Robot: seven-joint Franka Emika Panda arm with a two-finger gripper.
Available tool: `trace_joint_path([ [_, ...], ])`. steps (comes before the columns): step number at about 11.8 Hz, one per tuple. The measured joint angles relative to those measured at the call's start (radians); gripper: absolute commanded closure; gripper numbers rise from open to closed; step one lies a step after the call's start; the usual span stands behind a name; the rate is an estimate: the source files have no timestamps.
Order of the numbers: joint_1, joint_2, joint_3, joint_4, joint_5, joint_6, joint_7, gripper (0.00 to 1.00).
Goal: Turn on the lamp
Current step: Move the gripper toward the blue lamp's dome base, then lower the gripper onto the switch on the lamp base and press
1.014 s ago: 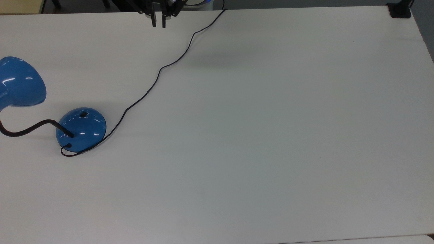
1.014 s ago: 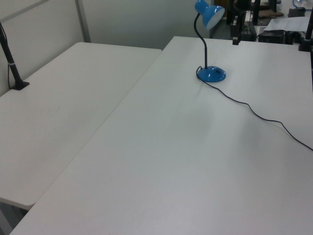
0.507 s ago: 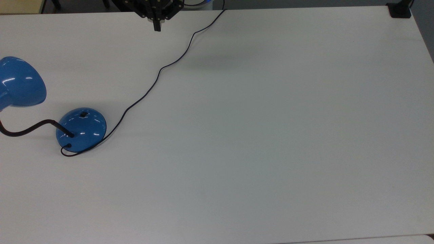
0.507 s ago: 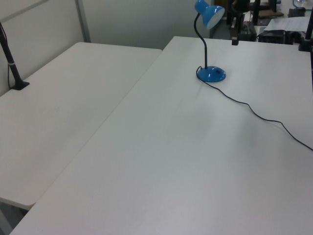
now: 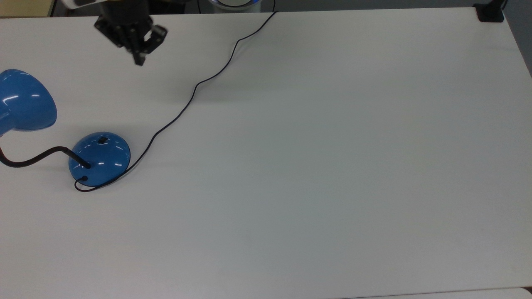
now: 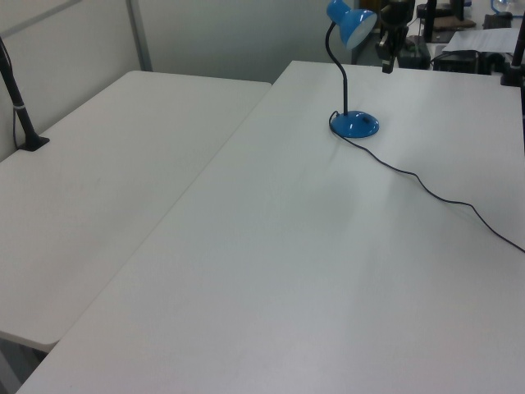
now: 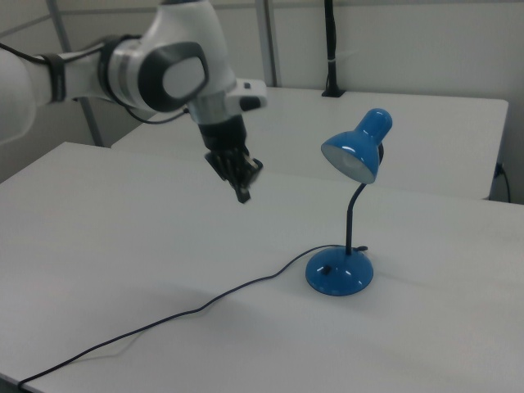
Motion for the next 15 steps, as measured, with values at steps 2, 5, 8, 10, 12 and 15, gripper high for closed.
trace_joint_path([
  [2, -0.048, 0.019, -0.001, -0.057, 0.001, 0.094, 0.047, 1.0],
  [5, -0.118, 0.03, -0.001, -0.165, 0.002, 0.268, 0.076, 1.0],
  [8, -0.149, 0.104, -0.001, -0.19, 0.003, 0.418, 0.131, 1.0],
  [10, -0.155, 0.171, -0.001, -0.177, 0.003, 0.517, 0.144, 1.0],
  [12, -0.168, 0.238, -0.001, -0.134, 0.003, 0.565, 0.146, 1.0],
  [15, -0.178, 0.294, -0.001, -0.078, 0.003, 0.597, 0.146, 1.0],
])
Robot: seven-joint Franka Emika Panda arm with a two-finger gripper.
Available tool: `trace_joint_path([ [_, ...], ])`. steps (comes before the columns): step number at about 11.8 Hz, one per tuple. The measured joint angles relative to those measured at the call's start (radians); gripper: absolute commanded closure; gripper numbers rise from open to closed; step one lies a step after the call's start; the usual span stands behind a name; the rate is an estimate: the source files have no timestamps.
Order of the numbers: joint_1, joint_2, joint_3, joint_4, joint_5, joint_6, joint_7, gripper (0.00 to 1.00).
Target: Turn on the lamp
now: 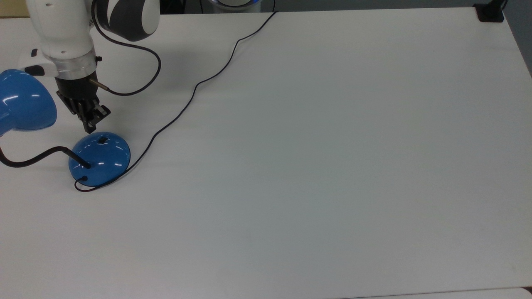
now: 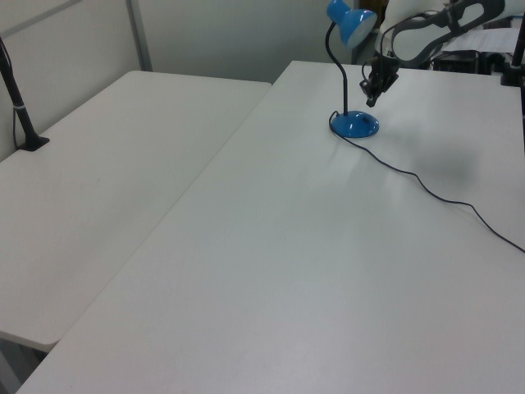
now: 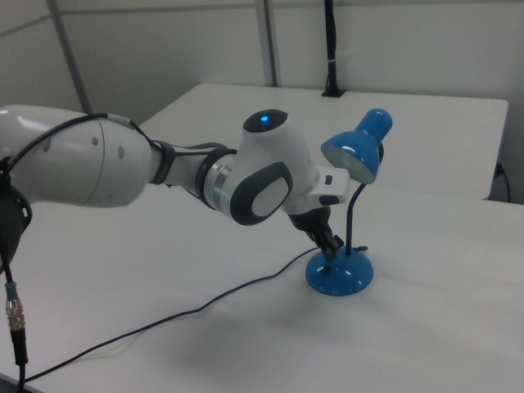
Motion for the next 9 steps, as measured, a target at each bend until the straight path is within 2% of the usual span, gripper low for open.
trace_joint_path([
  [4, 0.0, 0.038, 0.0, 0.014, -0.007, 0.027, -0.003, 1.0],
  [9, 0.001, 0.04, 0.002, 0.015, -0.009, 0.027, -0.046, 1.0],
])
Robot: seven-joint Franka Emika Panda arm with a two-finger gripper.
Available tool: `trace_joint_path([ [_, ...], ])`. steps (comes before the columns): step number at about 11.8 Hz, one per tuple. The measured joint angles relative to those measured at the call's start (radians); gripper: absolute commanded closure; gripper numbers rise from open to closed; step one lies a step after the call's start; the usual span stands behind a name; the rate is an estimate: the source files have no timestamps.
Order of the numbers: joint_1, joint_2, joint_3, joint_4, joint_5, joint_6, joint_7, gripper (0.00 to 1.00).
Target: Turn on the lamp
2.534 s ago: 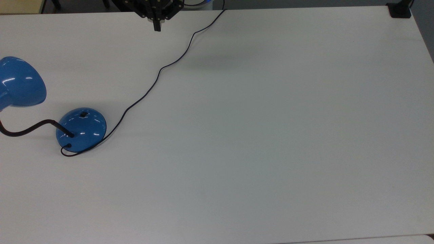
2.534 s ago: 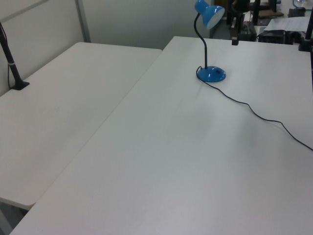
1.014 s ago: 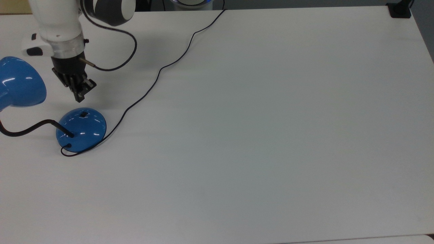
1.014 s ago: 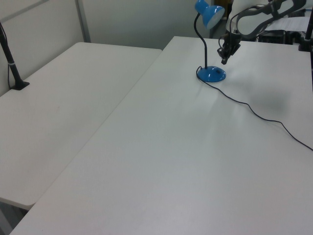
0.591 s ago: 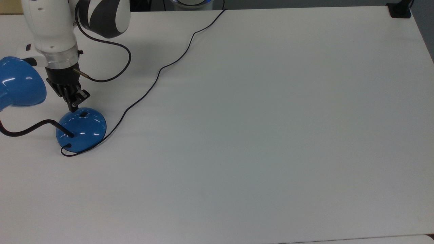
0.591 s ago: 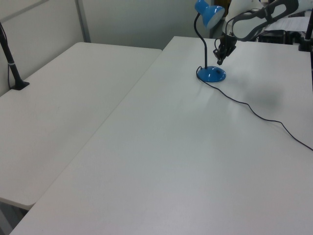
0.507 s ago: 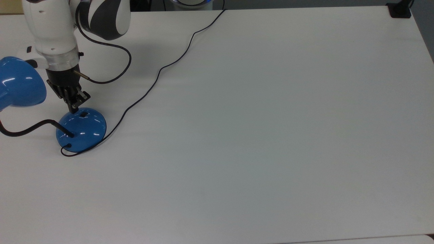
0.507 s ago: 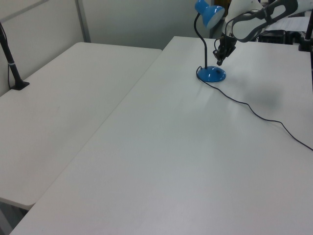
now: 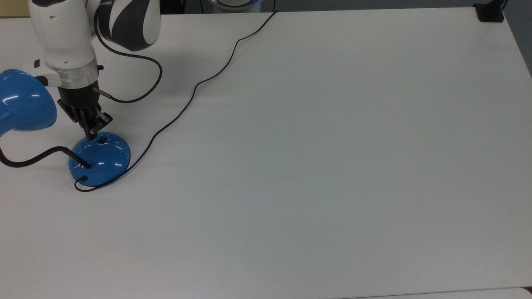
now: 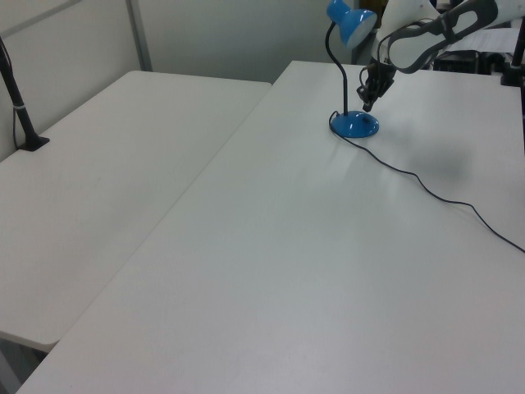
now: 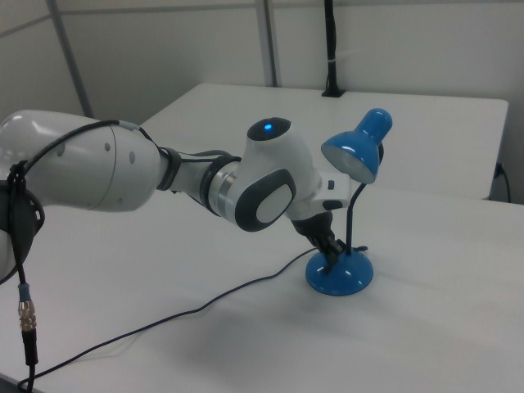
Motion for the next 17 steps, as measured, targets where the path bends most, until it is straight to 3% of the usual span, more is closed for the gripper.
trace_joint_path([
  [17, 0.005, 0.02, 0.015, 0.0, -0.014, -0.011, -0.045, 1.0],
])
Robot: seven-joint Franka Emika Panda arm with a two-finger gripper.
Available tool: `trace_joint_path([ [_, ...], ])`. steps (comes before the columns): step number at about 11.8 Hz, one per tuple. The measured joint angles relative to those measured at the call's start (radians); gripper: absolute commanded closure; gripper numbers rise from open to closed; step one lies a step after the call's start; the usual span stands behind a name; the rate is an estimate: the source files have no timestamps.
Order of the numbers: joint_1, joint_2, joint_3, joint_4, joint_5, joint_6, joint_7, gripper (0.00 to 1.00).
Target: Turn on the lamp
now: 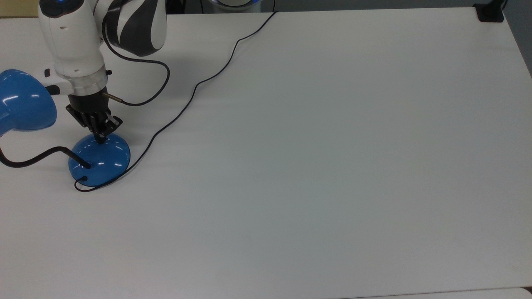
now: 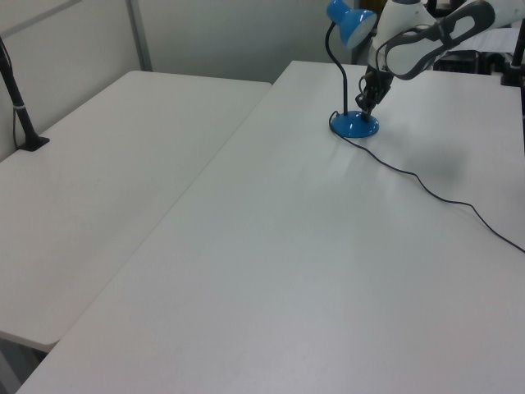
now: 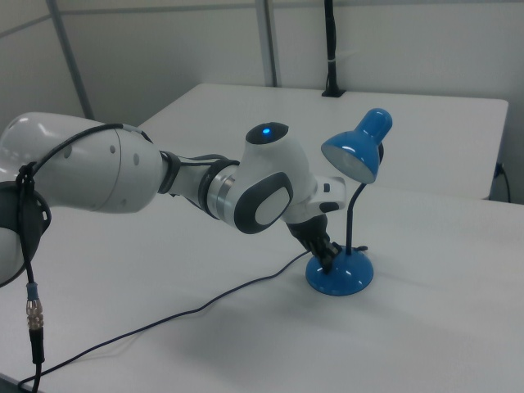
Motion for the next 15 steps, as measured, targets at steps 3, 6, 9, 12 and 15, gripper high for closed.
trace_joint_path([
  [3, -0.003, 0.03, 0.0, 0.038, -0.004, 0.0, -0.016, 1.0],
  [6, -0.003, 0.036, 0.0, 0.049, -0.004, 0.0, -0.046, 1.0],
  [9, -0.004, 0.019, -0.001, 0.07, -0.005, -0.062, -0.06, 1.0],
  [12, 0.007, -0.094, 0.028, 0.092, -0.005, -0.362, -0.08, 1.0],
  [15, 0.088, -0.199, 0.05, 0.092, -0.005, -0.584, -0.08, 1.0],
])
